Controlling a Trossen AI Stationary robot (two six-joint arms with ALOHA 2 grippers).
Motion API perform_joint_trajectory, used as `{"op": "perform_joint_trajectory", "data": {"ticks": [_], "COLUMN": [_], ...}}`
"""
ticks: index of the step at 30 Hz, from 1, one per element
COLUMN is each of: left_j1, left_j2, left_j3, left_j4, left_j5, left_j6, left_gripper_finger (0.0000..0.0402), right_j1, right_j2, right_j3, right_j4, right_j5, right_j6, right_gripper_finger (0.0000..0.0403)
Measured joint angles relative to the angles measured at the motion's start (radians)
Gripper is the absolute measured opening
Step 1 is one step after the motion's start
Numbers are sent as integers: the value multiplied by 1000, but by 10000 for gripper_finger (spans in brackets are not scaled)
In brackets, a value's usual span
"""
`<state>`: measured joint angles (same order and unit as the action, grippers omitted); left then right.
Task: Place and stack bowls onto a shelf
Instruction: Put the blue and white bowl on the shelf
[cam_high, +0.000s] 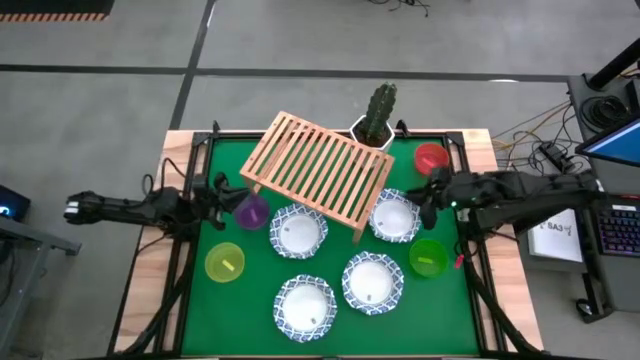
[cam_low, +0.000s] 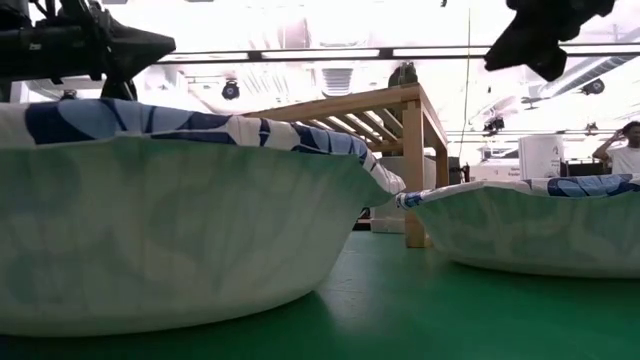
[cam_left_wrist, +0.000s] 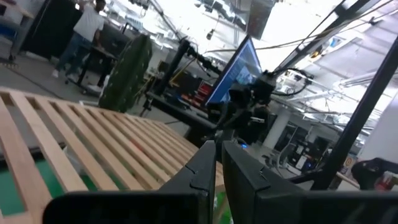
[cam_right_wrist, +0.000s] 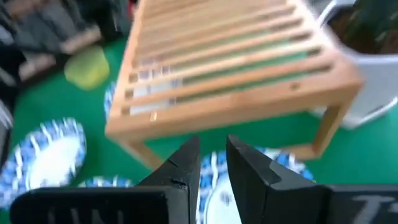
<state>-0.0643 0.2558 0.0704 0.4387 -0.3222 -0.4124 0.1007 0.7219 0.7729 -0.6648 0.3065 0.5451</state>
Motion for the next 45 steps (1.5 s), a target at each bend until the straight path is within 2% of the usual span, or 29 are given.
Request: {"op": "perform_joint_trajectory", "data": {"ticks": [9, 18, 25, 32, 41, 45], "left_j1": [1, 1, 1, 1, 0, 0], "left_j2": [13, 12, 18, 21, 25, 32], "left_j3": [0, 53, 124, 148, 148, 148], "left_j4": [12, 20, 14, -14, -15, -22], "left_j5": [5, 87, 105, 105, 105, 105], "left_j6": [2, 49, -1, 33, 27, 27], "left_gripper_finger": [11, 11, 11, 11, 11, 11], "right_j1": [222, 364, 371, 364, 362, 361], "right_j2": [244, 520, 719, 834, 939, 980], "right_j3": [139, 320, 491, 531, 532, 532], "right_j4": [-118, -249, -545, -739, -742, -687], "right_j5": [7, 58, 114, 142, 139, 69], "right_j6": [180, 250, 324, 370, 304, 328], "right_gripper_finger": [68, 68, 68, 68, 68, 68]}}
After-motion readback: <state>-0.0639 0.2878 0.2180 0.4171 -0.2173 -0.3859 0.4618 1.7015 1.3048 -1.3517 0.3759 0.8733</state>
